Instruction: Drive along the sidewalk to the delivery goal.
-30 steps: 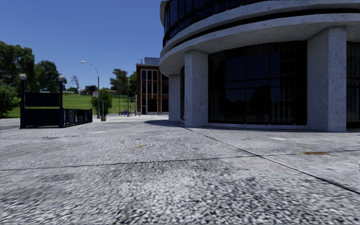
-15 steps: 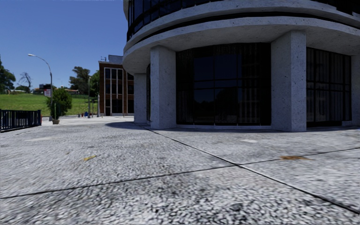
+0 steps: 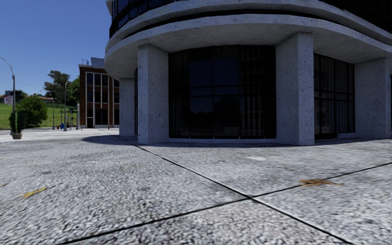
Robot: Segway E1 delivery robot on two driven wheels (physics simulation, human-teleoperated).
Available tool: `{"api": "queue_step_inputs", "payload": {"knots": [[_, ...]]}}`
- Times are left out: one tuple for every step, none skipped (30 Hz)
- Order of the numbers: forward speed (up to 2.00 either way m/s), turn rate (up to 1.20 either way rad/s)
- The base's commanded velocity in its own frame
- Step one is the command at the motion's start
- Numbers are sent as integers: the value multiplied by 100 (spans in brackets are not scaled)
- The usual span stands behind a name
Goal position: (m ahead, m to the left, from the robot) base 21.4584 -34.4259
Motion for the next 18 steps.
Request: {"api": "queue_step_inputs", "payload": {"knots": [[139,-52],[139,-52],[139,-52],[139,-52],[139,-52],[139,-52],[139,-52],[139,-52],[139,-52],[139,-52],[139,-52],[139,-52],[139,-52],[139,-52],[139,-52],[139,-52],[139,-52],[139,-52]]}}
